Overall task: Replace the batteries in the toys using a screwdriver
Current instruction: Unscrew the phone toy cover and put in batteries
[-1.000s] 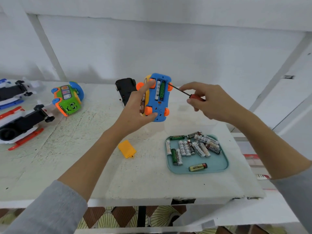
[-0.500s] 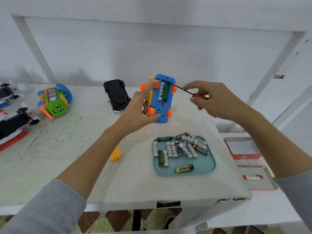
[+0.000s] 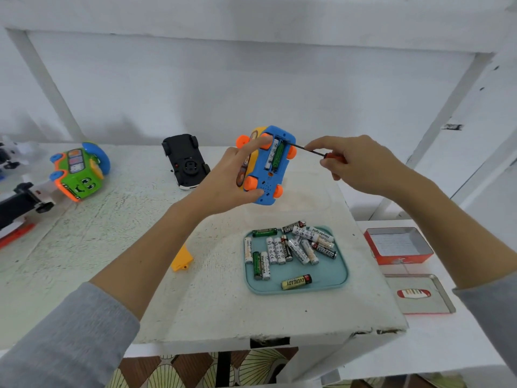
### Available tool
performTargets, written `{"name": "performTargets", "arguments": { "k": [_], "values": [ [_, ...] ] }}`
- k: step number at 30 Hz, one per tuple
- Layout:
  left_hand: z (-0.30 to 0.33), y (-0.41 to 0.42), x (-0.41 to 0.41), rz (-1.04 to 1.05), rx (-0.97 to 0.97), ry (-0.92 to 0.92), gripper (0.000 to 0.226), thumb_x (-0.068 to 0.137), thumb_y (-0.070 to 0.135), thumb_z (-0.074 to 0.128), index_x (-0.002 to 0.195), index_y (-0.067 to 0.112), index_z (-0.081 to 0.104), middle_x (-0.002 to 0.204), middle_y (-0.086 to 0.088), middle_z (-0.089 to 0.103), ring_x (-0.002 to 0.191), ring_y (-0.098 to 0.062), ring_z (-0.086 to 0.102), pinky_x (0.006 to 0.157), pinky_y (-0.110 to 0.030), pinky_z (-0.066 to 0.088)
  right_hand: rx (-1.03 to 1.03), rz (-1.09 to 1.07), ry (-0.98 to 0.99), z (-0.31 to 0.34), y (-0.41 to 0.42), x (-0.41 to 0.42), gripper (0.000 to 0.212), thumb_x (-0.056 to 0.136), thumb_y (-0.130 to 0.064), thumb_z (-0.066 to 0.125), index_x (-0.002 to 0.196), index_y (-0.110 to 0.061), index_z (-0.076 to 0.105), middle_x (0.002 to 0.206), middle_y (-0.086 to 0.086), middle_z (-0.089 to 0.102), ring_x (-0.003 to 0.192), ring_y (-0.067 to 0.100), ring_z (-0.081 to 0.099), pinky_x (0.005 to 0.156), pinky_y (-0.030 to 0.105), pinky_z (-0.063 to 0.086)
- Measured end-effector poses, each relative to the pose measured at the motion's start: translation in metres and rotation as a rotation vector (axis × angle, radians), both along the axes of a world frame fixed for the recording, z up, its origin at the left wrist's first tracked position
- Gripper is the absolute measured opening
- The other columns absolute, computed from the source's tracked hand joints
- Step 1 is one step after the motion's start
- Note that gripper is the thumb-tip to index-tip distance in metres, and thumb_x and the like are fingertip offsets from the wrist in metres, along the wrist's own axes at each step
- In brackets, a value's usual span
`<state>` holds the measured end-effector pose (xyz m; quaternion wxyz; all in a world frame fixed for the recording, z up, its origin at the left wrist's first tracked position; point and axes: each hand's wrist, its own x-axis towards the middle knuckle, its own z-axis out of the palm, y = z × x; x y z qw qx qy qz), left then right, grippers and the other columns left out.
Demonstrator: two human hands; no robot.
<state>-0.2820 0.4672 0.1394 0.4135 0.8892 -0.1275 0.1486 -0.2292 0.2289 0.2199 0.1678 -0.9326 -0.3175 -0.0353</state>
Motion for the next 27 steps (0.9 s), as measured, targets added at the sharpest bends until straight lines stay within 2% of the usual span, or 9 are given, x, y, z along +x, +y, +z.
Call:
{"name": "performTargets", "arguments": {
  "k": [5, 8, 10, 13, 16, 18, 20, 25, 27],
  "values": [
    [0.017, 0.003, 0.016, -0.068, 0.19, 0.01, 0.08, 0.081, 0.006, 0.067, 0.132, 0.049, 0.023, 0.118, -0.009, 0.036, 0.1, -0.02, 0.04, 0.077, -0.013, 0.038, -0.106, -0.028, -0.151, -0.004, -0.003, 0.014, 0.025, 0.094, -0.035, 0.05, 0.119, -0.034, 0.052, 0.064, -0.021, 0.041, 0.072, 0.014, 0.045, 0.062, 0.026, 0.031],
    [0.027, 0.005, 0.029, -0.08, 0.295, 0.033, 0.079, 0.081, 0.004, 0.065, 0.131, 0.05, 0.025, 0.122, -0.009, 0.034, 0.097, -0.02, 0.038, 0.082, -0.026, 0.041, -0.05, -0.03, -0.104, -0.008, -0.005, 0.027, 0.021, 0.093, -0.034, 0.051, 0.114, -0.034, 0.056, 0.064, -0.02, 0.044, 0.065, 0.01, 0.044, 0.058, 0.026, 0.03],
    [0.031, 0.007, 0.037, -0.087, 0.337, 0.059, 0.079, 0.081, 0.004, 0.065, 0.132, 0.05, 0.026, 0.126, -0.012, 0.034, 0.103, -0.024, 0.042, 0.089, -0.034, 0.045, -0.014, -0.025, -0.063, -0.011, -0.007, 0.034, 0.019, 0.093, -0.032, 0.052, 0.111, -0.033, 0.058, 0.064, -0.018, 0.046, 0.06, 0.003, 0.043, 0.054, 0.024, 0.03],
    [0.034, 0.008, 0.048, -0.104, 0.388, 0.069, 0.078, 0.081, 0.006, 0.066, 0.135, 0.047, 0.028, 0.127, -0.013, 0.034, 0.117, -0.029, 0.04, 0.094, -0.038, 0.045, 0.025, -0.033, -0.019, -0.015, -0.01, 0.042, 0.018, 0.093, -0.031, 0.052, 0.109, -0.032, 0.059, 0.065, -0.014, 0.049, 0.06, 0.002, 0.043, 0.054, 0.024, 0.031],
    [0.036, 0.008, 0.055, -0.098, 0.437, 0.073, 0.076, 0.081, 0.008, 0.067, 0.141, 0.038, 0.032, 0.126, -0.014, 0.034, 0.116, -0.029, 0.04, 0.095, -0.039, 0.044, 0.027, -0.028, -0.005, -0.019, -0.014, 0.044, 0.017, 0.093, -0.03, 0.052, 0.108, -0.032, 0.059, 0.062, -0.012, 0.047, 0.059, 0.002, 0.042, 0.053, 0.023, 0.031],
    [0.036, 0.011, 0.061, -0.084, 0.473, 0.084, 0.078, 0.08, 0.008, 0.067, 0.142, 0.04, 0.031, 0.124, -0.014, 0.035, 0.111, -0.031, 0.043, 0.092, -0.04, 0.046, 0.021, -0.03, 0.002, -0.021, -0.016, 0.046, 0.017, 0.093, -0.031, 0.051, 0.109, -0.033, 0.059, 0.061, -0.012, 0.046, 0.058, 0.002, 0.041, 0.053, 0.023, 0.03],
    [0.035, 0.014, 0.064, -0.08, 0.502, 0.102, 0.08, 0.079, 0.01, 0.066, 0.14, 0.046, 0.028, 0.122, -0.013, 0.036, 0.107, -0.034, 0.045, 0.09, -0.043, 0.047, -0.014, -0.028, 0.02, -0.023, -0.019, 0.046, 0.018, 0.094, -0.033, 0.051, 0.11, -0.035, 0.059, 0.066, -0.012, 0.051, 0.062, 0.003, 0.043, 0.056, 0.025, 0.032],
    [0.033, 0.017, 0.067, -0.079, 0.479, 0.121, 0.078, 0.08, 0.009, 0.065, 0.137, 0.046, 0.026, 0.125, -0.012, 0.036, 0.115, -0.029, 0.039, 0.093, -0.041, 0.044, -0.143, -0.048, 0.004, -0.035, -0.022, 0.044, 0.022, 0.095, -0.035, 0.048, 0.116, -0.035, 0.056, 0.081, -0.008, 0.061, 0.074, 0.012, 0.049, 0.062, 0.025, 0.034],
    [0.033, 0.016, 0.066, -0.059, 0.456, 0.112, 0.079, 0.08, 0.009, 0.066, 0.134, 0.048, 0.023, 0.124, -0.013, 0.038, 0.112, -0.029, 0.042, 0.091, -0.041, 0.045, -0.096, -0.061, -0.005, -0.038, -0.019, 0.042, 0.024, 0.095, -0.032, 0.047, 0.118, -0.033, 0.055, 0.07, -0.014, 0.054, 0.065, 0.01, 0.047, 0.055, 0.024, 0.033]
  ]
}}
